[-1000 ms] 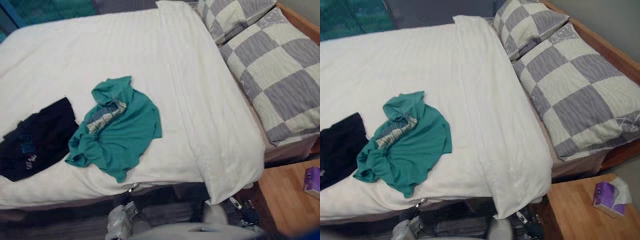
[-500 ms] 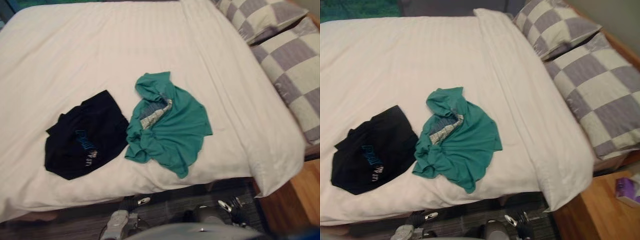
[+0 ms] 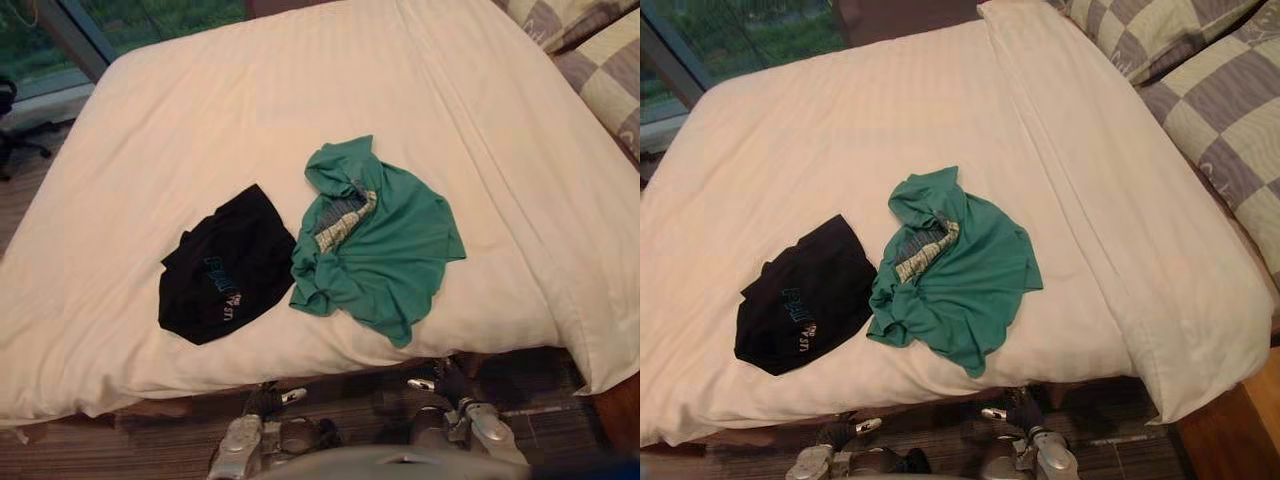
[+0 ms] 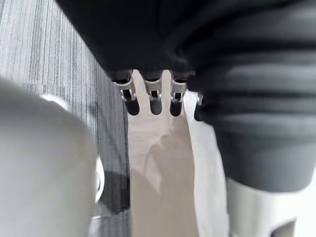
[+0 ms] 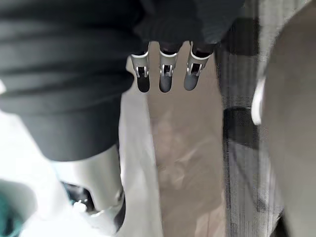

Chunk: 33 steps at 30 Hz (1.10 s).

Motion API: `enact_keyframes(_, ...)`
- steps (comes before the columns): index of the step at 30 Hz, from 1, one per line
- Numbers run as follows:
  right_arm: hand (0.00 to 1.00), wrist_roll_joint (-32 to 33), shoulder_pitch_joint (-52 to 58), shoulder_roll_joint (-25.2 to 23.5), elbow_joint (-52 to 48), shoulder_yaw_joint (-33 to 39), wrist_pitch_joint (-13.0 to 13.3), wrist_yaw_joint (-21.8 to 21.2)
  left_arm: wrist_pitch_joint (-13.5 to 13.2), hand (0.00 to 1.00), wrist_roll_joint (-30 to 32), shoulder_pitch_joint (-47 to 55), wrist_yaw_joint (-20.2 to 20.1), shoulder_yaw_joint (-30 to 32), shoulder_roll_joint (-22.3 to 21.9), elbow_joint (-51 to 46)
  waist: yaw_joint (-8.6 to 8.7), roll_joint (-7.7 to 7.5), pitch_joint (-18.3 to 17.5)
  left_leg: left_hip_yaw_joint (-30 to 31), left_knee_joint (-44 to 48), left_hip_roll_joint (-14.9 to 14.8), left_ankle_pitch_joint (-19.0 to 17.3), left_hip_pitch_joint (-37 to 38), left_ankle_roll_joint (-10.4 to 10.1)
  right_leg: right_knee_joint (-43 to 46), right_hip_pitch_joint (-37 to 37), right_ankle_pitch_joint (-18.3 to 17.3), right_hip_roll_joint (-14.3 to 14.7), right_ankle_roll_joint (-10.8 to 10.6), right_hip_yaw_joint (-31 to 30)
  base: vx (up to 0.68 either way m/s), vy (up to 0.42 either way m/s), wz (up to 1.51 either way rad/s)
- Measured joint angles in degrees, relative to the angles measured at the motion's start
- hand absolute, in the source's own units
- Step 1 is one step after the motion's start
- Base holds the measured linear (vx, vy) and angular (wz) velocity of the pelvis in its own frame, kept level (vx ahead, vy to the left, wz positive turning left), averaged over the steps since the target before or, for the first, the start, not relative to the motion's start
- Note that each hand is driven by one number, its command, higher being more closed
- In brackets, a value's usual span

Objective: Tidy the bed and pick cloth on bed and put in laundry

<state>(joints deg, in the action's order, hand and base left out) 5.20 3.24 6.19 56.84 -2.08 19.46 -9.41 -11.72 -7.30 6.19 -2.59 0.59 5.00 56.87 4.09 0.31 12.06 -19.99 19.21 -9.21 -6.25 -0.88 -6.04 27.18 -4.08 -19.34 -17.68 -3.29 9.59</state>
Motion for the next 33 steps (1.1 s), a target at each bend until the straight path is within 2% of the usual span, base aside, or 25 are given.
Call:
enact_keyframes(2, 0.00, -0.7, -0.5, 0.3, 0.6, 0.0, 0.1, 0.3, -1.3, 0.00, -0.2, 0.2, -1.3, -0.1, 0.0, 0.5, -0.10, 0.24, -0.1, 4.2, -0.2, -2.1, 0.0, -0.2, -0.2, 1.6, -1.9, -0.2, -0.8, -1.4, -2.8, -0.13, 0.200, -0.48)
enact_keyframes(3, 0.00, -1.7, -1.4, 0.7, 1.8, 0.0, 0.1, 0.5, -2.0, 0.00, -0.5, 0.2, -2.2, -0.3, -0.3, 0.7, -0.02, 0.75, -0.4, 7.8, -0.4, -3.4, -0.1, -0.2, -0.3, 2.9, -4.0, -0.7, -0.8, -3.4, -5.0, -0.14, 0.268, -0.63)
enact_keyframes(5, 0.00, -2.2, -2.0, 1.2, 2.4, 0.7, 0.4, 0.5, -2.2, 0.00, -1.0, 0.1, -3.0, -0.6, -0.8, 1.8, 0.79, 2.09, -1.1, 9.9, -1.7, -4.5, -0.7, 0.0, -1.6, 3.8, -5.7, -0.4, -0.3, -5.2, -6.6, -0.11, 0.342, -0.36)
enact_keyframes(6, 0.00, -2.6, -2.2, 1.0, 2.6, 1.9, 0.7, 0.6, -1.4, 0.00, -1.8, 0.1, -3.8, -0.7, -1.1, 2.1, 1.73, 2.65, -1.2, 9.8, -2.5, -4.8, -0.8, 0.3, -2.8, 3.7, -5.6, 0.1, -0.3, -6.4, -6.7, -0.07, 0.488, -0.07)
enact_keyframes(7, 0.00, -3.3, -2.2, 0.7, 3.0, 2.8, 1.4, 0.6, -0.2, 0.00, -2.9, -0.3, -4.2, -1.4, -0.9, 2.8, 1.73, 2.77, -1.2, 8.7, -3.3, -4.9, -3.6, 1.2, -6.8, 3.1, -5.2, 1.0, -0.4, -8.2, -7.1, -0.06, 0.515, -0.11)
enact_keyframes(8, 0.00, -3.6, -2.6, -0.3, 4.9, 3.6, 1.7, 0.2, 0.3, 0.00, -2.7, -1.2, -4.1, -2.9, 0.7, 3.2, 1.00, 1.04, -1.3, 7.1, -2.8, -3.6, -4.9, 1.7, -6.7, 1.4, -5.1, 3.4, -1.7, -8.6, -7.7, -0.08, 0.489, -0.21)
enact_keyframes(9, 0.00, -3.8, -2.3, -0.9, 5.6, 3.7, 2.1, -0.2, 0.2, 0.00, -2.9, -0.8, -3.6, -2.8, 1.1, 3.2, 0.71, 0.79, -1.8, 6.5, -3.4, -3.5, -5.1, 1.5, -6.0, -0.1, -5.1, 5.3, -1.8, -7.0, -6.6, -0.08, 0.396, -0.25)
enact_keyframes(10, 0.00, -4.3, -1.7, -1.2, 5.9, 2.9, 3.5, -1.5, 0.1, 0.00, -3.2, -0.3, -3.1, -2.8, 2.0, 2.9, -0.04, -0.07, -3.0, 5.4, -5.2, -3.1, -4.1, 1.0, -4.6, -1.7, -4.9, 7.0, -1.1, -4.7, -3.5, -0.04, 0.377, -0.19)
enact_keyframes(11, 0.00, -4.3, -0.9, -1.7, 5.7, 1.9, 4.9, -2.4, 0.3, 0.00, -3.1, -0.4, -3.2, -2.9, 2.4, 3.0, -0.21, -0.79, -3.5, 5.2, -8.0, -2.5, -2.6, 1.9, -3.8, -2.1, -4.0, 6.8, 2.1, -5.4, -0.4, 0.01, 0.356, -0.09)
enact_keyframes(12, 0.00, -4.2, -0.6, -1.8, 5.6, 1.6, 5.4, -2.8, 0.3, 0.00, -3.0, -0.4, -3.2, -3.1, 2.3, 3.0, -0.19, -0.90, -3.5, 5.4, -9.3, -2.2, -1.8, 2.3, -3.5, -2.9, -3.1, 6.1, 4.1, -5.9, 0.7, 0.04, 0.263, 0.05)
enact_keyframes(13, 0.00, -3.8, -0.3, -1.8, 5.3, 1.2, 6.0, -3.5, 0.4, 0.00, -2.1, -0.8, -3.3, -4.3, 2.1, 2.9, 0.01, -0.59, -3.4, 5.8, -11.6, -1.3, -0.3, 2.5, -2.6, -5.5, -1.3, 3.3, 7.6, -4.0, 1.5, 0.02, 0.155, 0.43)
enact_keyframes(14, 0.00, -2.1, -0.6, -1.6, 4.8, 1.4, 6.0, -3.6, 1.0, 0.00, -1.3, -1.1, -3.4, -5.5, 1.7, 3.0, 1.42, 0.41, -3.2, 7.2, -12.8, -0.2, 0.8, 2.2, -1.4, -8.1, 0.3, 3.3, 9.2, -3.9, -1.4, -0.01, 0.152, 0.63)
enact_keyframes(15, 0.00, -1.7, -0.7, -1.6, 4.7, 1.5, 6.1, -3.7, 1.4, 0.00, -0.6, -1.2, -3.4, -6.0, 1.4, 3.0, 1.93, 0.26, -3.4, 8.3, -13.4, 0.6, 1.2, 2.2, -1.1, -9.0, 1.2, 3.7, 9.2, -3.5, -1.8, -0.01, 0.152, 0.74)
enact_keyframes(18, 0.00, -0.9, -0.7, -0.8, 5.5, 1.0, 5.9, -4.0, 3.4, 0.00, -2.5, -1.0, -2.9, -6.2, 0.9, 2.9, 0.41, 1.38, -3.2, 8.9, -15.3, 2.2, 2.4, 4.0, -0.4, -9.8, 3.0, 4.2, 7.6, -3.0, -0.6, 0.00, 0.065, 0.35)
enact_keyframes(21, 0.00, 0.7, -0.8, -0.7, 5.5, 0.2, 5.6, -3.7, 5.1, 0.00, -7.1, -0.9, 0.3, -5.9, 0.5, 2.8, -0.30, 1.61, -3.3, 9.6, -18.2, 2.5, 4.8, 4.1, -0.4, -10.8, 3.6, 4.6, 7.4, -3.1, 1.0, 0.00, -0.007, 0.27)
enact_keyframes(23, 0.00, 3.3, -1.3, -0.7, 6.0, -0.8, 3.5, -2.3, 7.0, 0.00, -13.1, -0.2, 1.6, -2.0, 0.5, 2.9, -0.45, 1.10, -3.0, 9.4, -20.6, 2.5, 7.0, 5.3, -0.5, -12.4, 4.9, 5.4, 7.7, -2.8, 1.7, -0.01, -0.026, 0.09)
enact_keyframes(26, 0.00, 7.1, -1.2, -0.8, 7.2, 0.5, 0.4, 0.2, 7.9, 0.00, -16.1, 0.2, 2.7, 1.0, 0.0, 3.1, -0.52, 0.89, -2.9, 9.1, -21.7, 2.3, 7.8, 6.4, -0.7, -14.3, 6.7, 6.4, 8.2, -2.7, 2.3, -0.01, -0.010, 0.07)
enact_keyframes(27, 0.00, 10.7, -1.0, -0.9, 8.1, 2.8, -1.4, 1.7, 8.2, 0.00, -17.6, 0.6, 3.8, 3.6, -0.6, 3.2, -0.90, 0.93, -3.0, 8.1, -22.6, 2.1, 8.0, 7.1, -0.6, -15.1, 6.9, 6.9, 8.5, -2.8, 2.2, -0.03, 0.019, -0.07)
enact_keyframes(28, 0.00, 12.7, -0.9, -1.0, 8.3, 4.1, -2.2, 2.5, 8.3, 0.00, -18.6, 0.9, 4.5, 4.8, -0.8, 3.2, -1.12, 0.95, -3.0, 7.8, -22.8, 2.1, 8.0, 7.2, -0.6, -15.4, 7.0, 7.1, 8.5, -2.8, 2.2, -0.02, 0.029, -0.10)
enact_keyframes(30, 0.00, 20.6, 0.7, -2.0, 8.2, 9.1, -4.1, 5.8, 8.7, 0.00, -22.0, 1.9, 7.2, 11.2, -1.6, 4.2, -1.28, 0.92, -3.0, 7.4, -23.4, 2.1, 8.2, 7.6, -0.7, -16.5, 7.7, 7.9, 8.6, -2.9, 2.2, -0.01, 0.031, -0.05)
enact_keyframes(33, 0.00, 28.0, 3.2, -2.3, 7.8, 15.6, -5.0, 9.0, 8.9, 0.00, -24.1, 2.9, 9.7, 17.3, -1.9, 5.3, -1.71, 1.03, -3.1, 5.9, -24.2, 2.1, 8.2, 8.0, -0.6, -17.3, 8.2, 8.3, 8.6, -3.2, 2.5, -0.03, 0.040, -0.01)
